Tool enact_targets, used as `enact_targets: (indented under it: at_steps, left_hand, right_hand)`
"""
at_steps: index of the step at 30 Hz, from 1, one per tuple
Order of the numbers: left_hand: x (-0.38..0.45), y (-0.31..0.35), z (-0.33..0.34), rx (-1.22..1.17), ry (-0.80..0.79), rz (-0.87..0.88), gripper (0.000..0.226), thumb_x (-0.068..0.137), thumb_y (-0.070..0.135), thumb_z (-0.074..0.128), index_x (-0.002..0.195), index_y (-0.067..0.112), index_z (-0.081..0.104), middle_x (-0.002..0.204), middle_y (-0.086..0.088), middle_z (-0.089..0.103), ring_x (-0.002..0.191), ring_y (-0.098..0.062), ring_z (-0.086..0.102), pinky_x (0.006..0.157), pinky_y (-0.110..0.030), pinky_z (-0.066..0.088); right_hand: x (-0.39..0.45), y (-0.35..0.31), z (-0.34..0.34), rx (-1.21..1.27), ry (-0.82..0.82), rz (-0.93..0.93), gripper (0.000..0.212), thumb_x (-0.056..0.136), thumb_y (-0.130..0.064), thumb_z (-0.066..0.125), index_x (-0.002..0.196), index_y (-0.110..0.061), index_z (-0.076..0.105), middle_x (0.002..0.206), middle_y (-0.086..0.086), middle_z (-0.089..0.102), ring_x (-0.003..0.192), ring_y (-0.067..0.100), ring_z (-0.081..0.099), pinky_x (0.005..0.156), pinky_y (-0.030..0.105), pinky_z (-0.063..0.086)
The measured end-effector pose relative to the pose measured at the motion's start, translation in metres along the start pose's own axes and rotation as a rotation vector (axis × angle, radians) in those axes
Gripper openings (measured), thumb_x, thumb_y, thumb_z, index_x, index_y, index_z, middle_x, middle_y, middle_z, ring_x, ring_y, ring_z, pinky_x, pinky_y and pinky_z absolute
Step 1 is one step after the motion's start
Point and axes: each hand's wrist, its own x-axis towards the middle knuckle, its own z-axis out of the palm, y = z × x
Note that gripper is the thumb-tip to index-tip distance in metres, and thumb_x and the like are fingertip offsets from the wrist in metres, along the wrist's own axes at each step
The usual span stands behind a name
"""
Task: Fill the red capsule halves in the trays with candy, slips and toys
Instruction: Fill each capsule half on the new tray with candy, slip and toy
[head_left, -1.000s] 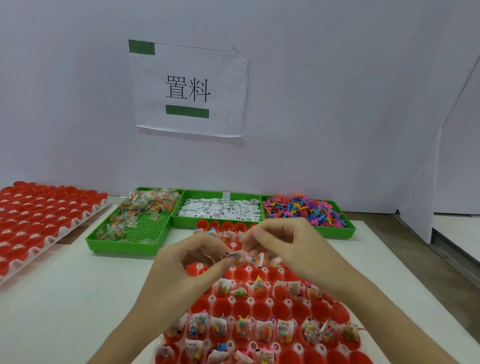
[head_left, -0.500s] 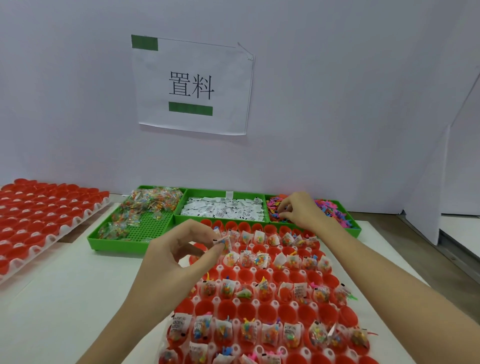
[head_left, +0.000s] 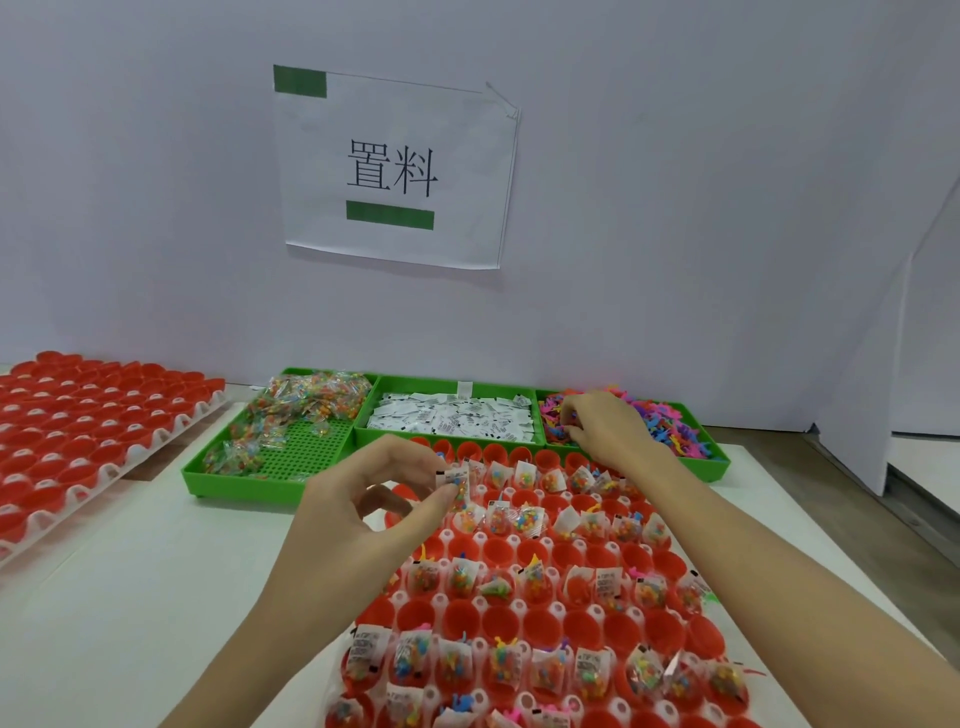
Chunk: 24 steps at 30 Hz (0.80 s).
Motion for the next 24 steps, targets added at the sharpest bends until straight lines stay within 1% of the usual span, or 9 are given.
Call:
enact_targets:
  at_steps: [3, 8, 12, 16, 18, 20, 21, 22, 24]
  left_hand:
    - [0.0, 0.0, 0.0, 0.007, 0.003, -0.01, 0.011, 0.078, 0.03, 0.079, 0.087, 0.032, 0.074, 0.087, -0.002, 0.074, 0.074, -0.014, 0.07, 0.068, -0.023, 0.057]
    - [0.0, 0.001, 0.0, 0.044, -0.02, -0.01, 0.019, 0.081, 0.023, 0.08, 0.093, 0.038, 0.077, 0.087, 0.0, 0.075, 0.078, -0.013, 0.071, 0.068, -0.023, 0.057]
    - [-0.001, 0.002, 0.001, 0.073, -0.029, -0.011, 0.02, 0.082, 0.02, 0.08, 0.092, 0.037, 0.077, 0.086, 0.003, 0.077, 0.079, -0.012, 0.071, 0.067, -0.018, 0.055]
    - [-0.003, 0.004, 0.002, 0.069, -0.03, -0.018, 0.013, 0.08, 0.027, 0.079, 0.09, 0.036, 0.076, 0.086, 0.002, 0.077, 0.079, -0.011, 0.071, 0.067, -0.019, 0.055]
    - [-0.003, 0.005, 0.003, 0.067, -0.029, -0.027, 0.012, 0.079, 0.031, 0.078, 0.089, 0.036, 0.076, 0.086, 0.002, 0.077, 0.079, -0.011, 0.071, 0.067, -0.019, 0.055]
    - [-0.004, 0.005, 0.003, 0.066, -0.022, -0.036, 0.011, 0.078, 0.032, 0.078, 0.089, 0.034, 0.077, 0.085, 0.003, 0.078, 0.08, -0.011, 0.072, 0.068, -0.021, 0.056]
    - [-0.004, 0.005, 0.003, 0.065, -0.022, -0.04, 0.012, 0.078, 0.033, 0.078, 0.089, 0.032, 0.078, 0.085, 0.003, 0.078, 0.081, -0.011, 0.072, 0.069, -0.023, 0.057]
    - [-0.004, 0.006, 0.003, 0.063, -0.024, -0.044, 0.013, 0.078, 0.032, 0.078, 0.09, 0.029, 0.078, 0.084, 0.003, 0.078, 0.081, -0.011, 0.072, 0.07, -0.025, 0.057]
    - [-0.005, 0.007, 0.004, 0.056, -0.034, -0.05, 0.014, 0.078, 0.029, 0.079, 0.091, 0.024, 0.078, 0.083, 0.003, 0.078, 0.08, -0.013, 0.073, 0.073, -0.029, 0.058]
  right_hand:
    - [-0.004, 0.004, -0.003, 0.015, 0.046, 0.003, 0.012, 0.099, -0.024, 0.061, 0.109, -0.021, 0.067, 0.103, 0.001, 0.072, 0.082, 0.017, 0.061, 0.068, 0.033, 0.051]
    - [-0.015, 0.008, -0.01, 0.143, 0.117, 0.05, 0.012, 0.098, -0.026, 0.064, 0.107, -0.022, 0.072, 0.092, 0.001, 0.075, 0.072, 0.015, 0.064, 0.065, 0.033, 0.057]
    - [-0.025, 0.013, -0.012, 0.377, 0.202, 0.11, 0.008, 0.097, -0.025, 0.066, 0.101, -0.021, 0.072, 0.083, -0.002, 0.076, 0.051, 0.001, 0.057, 0.048, 0.018, 0.04]
    - [-0.035, 0.013, -0.02, 0.659, 0.242, 0.206, 0.009, 0.101, -0.024, 0.06, 0.106, -0.016, 0.063, 0.077, -0.004, 0.077, 0.031, 0.003, 0.041, 0.036, 0.014, 0.033]
    - [-0.044, 0.01, -0.029, 0.79, 0.25, 0.244, 0.009, 0.103, -0.023, 0.058, 0.108, -0.016, 0.061, 0.083, -0.003, 0.079, 0.035, 0.004, 0.05, 0.039, 0.018, 0.042]
    - [-0.056, 0.002, -0.043, 0.915, 0.228, 0.264, 0.01, 0.102, -0.025, 0.059, 0.108, -0.018, 0.061, 0.089, -0.004, 0.08, 0.067, 0.022, 0.073, 0.065, 0.039, 0.062]
    - [-0.065, -0.003, -0.05, 0.97, 0.215, 0.264, 0.011, 0.101, -0.027, 0.061, 0.108, -0.018, 0.063, 0.09, -0.006, 0.08, 0.083, 0.027, 0.075, 0.079, 0.048, 0.062]
    - [-0.075, -0.009, -0.058, 1.021, 0.204, 0.249, 0.012, 0.099, -0.028, 0.064, 0.107, -0.018, 0.065, 0.09, -0.007, 0.08, 0.09, 0.022, 0.075, 0.086, 0.048, 0.06]
    - [-0.1, -0.025, -0.075, 1.07, 0.181, 0.186, 0.012, 0.092, -0.03, 0.072, 0.102, -0.022, 0.073, 0.092, -0.009, 0.079, 0.094, 0.01, 0.074, 0.086, 0.033, 0.058]
